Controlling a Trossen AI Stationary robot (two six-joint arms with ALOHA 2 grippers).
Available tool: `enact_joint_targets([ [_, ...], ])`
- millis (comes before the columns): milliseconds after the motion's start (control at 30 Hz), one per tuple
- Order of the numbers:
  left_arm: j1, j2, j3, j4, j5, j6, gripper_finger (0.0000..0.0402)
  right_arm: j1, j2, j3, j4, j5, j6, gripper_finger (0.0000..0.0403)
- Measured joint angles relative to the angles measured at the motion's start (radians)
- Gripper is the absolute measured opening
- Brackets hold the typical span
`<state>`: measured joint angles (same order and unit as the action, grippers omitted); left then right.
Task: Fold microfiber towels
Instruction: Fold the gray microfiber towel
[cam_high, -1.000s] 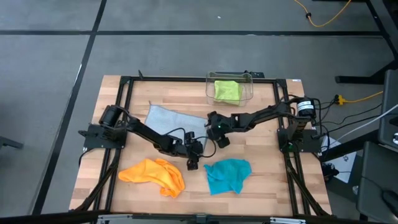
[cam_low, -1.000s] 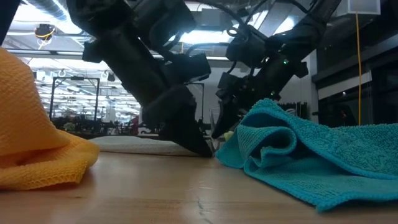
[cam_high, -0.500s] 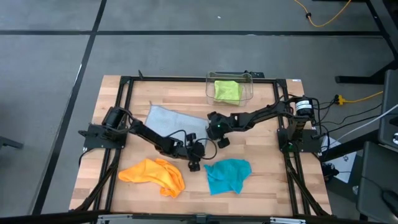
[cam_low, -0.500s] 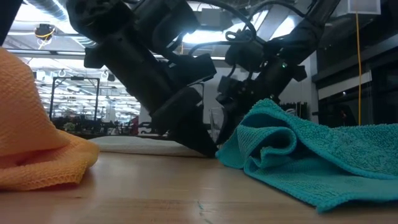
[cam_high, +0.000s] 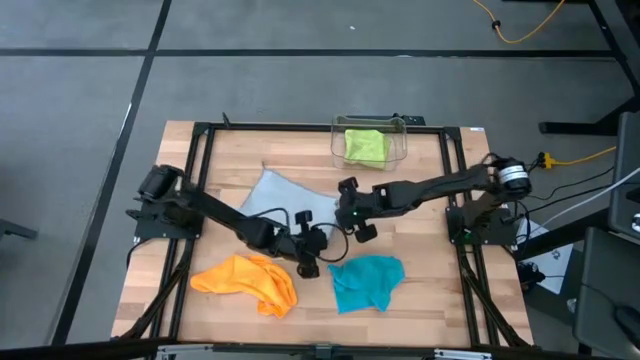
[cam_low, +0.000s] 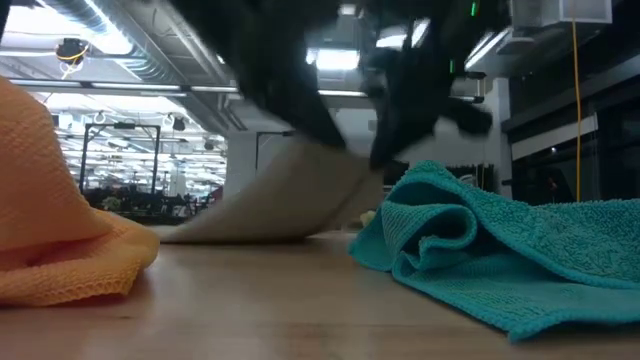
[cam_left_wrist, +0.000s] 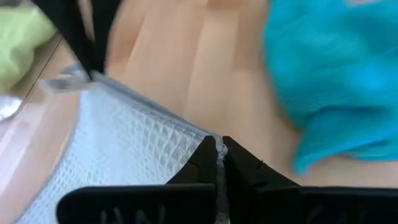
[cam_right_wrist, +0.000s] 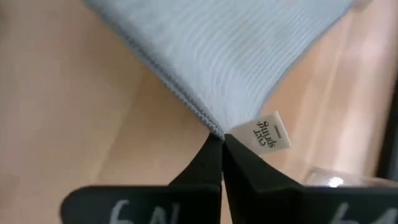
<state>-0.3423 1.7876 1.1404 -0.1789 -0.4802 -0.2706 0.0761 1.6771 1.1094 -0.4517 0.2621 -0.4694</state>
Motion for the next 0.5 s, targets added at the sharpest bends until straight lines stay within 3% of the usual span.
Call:
enact_joint_targets([
  [167, -0.059, -0.112, 0.06, -0.101, -0.005, -0.035, 0.0, 0.065, -0.048, 0.133, -0.062, 0.047, 0.019, 0.0002],
  [300, -0.097, -0.183, 0.079, -0.256, -0.088, -0.043, 0.0, 0.07, -0.037, 0.23, -0.026, 0.075, -0.047, 0.0002],
  [500, -0.095, -0.255, 0.051, -0.543, -0.179, -0.213, 0.0, -0.014, 0.055, 0.279, 0.055, -0.016, -0.105, 0.0001],
])
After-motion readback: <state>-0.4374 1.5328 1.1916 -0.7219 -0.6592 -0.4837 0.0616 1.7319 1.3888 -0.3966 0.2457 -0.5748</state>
